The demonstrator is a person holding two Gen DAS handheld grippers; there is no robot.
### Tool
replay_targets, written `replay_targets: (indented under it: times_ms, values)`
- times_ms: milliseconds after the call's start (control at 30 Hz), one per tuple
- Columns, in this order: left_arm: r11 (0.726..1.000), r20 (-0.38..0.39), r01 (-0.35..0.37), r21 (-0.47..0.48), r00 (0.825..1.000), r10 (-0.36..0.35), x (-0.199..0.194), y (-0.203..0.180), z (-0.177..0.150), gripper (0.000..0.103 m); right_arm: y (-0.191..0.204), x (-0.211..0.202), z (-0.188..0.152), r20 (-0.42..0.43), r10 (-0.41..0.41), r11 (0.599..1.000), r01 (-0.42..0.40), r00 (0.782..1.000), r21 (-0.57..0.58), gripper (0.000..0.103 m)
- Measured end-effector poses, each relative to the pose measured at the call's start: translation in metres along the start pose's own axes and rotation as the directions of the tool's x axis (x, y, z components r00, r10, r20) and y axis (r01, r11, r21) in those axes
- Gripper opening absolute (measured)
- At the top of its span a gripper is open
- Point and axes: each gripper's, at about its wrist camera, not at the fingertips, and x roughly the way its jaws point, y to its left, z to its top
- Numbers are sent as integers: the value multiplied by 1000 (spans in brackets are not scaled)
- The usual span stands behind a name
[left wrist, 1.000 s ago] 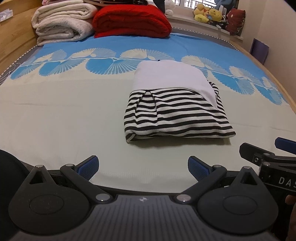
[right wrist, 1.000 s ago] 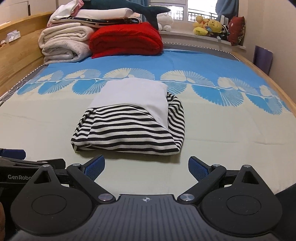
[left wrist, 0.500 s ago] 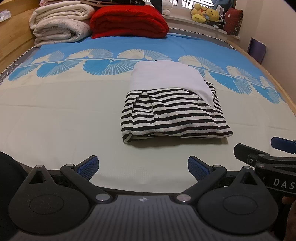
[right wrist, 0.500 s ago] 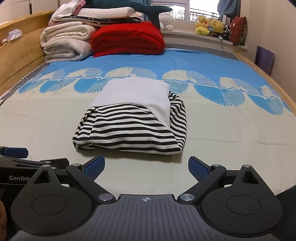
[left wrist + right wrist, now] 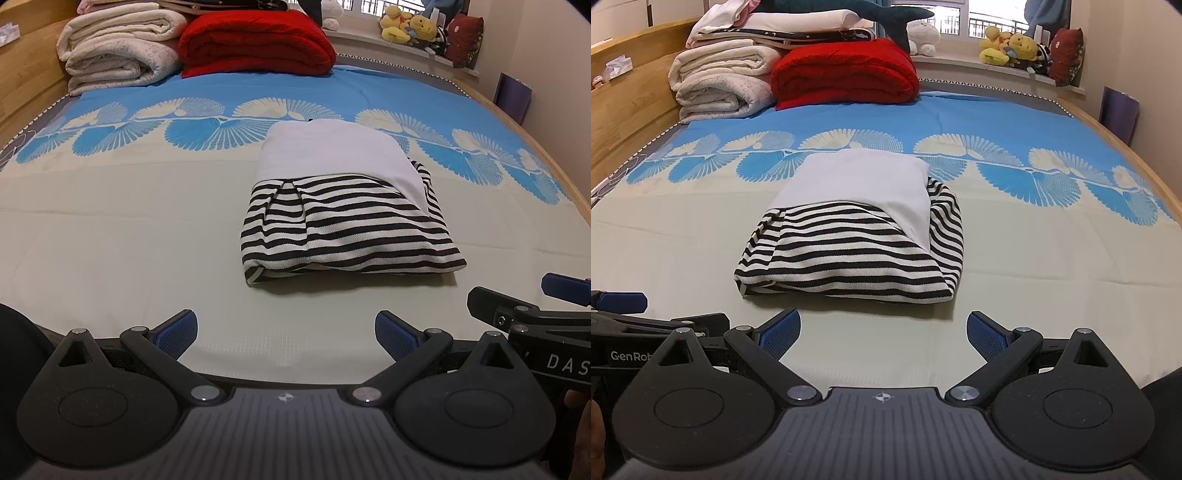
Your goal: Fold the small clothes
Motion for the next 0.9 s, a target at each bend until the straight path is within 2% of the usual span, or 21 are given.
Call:
replay_targets:
  times_ms: [900]
  values:
    - [1000,-13,9,-10,1000,-9,1,5,1,102,-1,2,0,-3,4,1000,-4,1000,19,97]
